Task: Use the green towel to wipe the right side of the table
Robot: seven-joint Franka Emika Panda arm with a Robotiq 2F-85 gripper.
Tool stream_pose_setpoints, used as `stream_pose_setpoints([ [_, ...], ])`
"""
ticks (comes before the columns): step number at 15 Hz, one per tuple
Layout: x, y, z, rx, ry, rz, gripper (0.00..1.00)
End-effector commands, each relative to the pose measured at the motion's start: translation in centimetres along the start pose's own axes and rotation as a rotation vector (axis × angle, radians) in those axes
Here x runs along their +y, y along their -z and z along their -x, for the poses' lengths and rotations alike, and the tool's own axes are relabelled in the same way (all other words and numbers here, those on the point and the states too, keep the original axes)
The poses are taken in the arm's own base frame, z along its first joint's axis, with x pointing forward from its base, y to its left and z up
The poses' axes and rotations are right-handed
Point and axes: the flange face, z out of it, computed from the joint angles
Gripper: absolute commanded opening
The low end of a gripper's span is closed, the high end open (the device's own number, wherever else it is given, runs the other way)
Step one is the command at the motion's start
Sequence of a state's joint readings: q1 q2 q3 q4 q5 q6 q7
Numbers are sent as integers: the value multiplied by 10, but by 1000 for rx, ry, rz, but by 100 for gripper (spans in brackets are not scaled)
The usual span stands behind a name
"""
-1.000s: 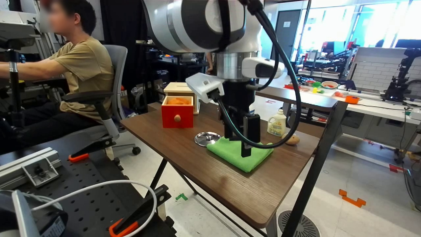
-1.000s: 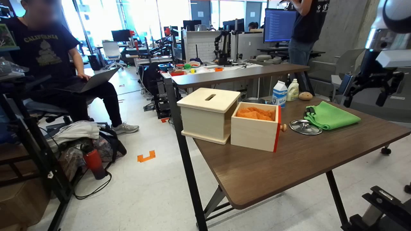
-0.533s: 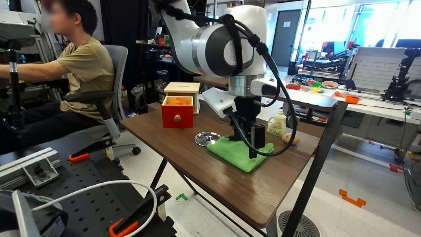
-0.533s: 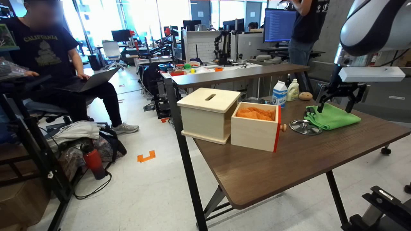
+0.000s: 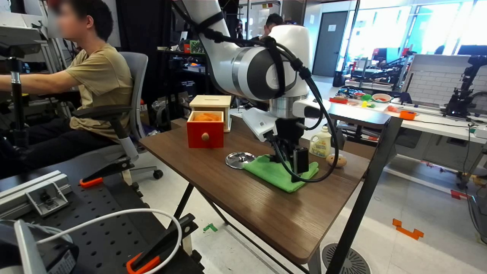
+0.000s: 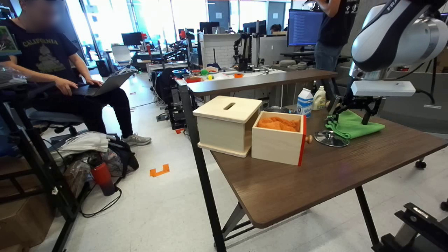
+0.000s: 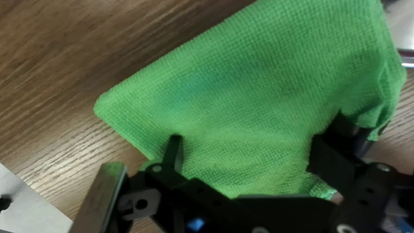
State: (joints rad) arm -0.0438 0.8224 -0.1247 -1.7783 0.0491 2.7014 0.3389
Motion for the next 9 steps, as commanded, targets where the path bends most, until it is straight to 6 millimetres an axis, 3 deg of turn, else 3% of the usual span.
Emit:
stream_pose_setpoints([
  [1,8,-13,-2,-13,-23,26,100],
  [9,61,-20,-6,-8,-69,73,100],
])
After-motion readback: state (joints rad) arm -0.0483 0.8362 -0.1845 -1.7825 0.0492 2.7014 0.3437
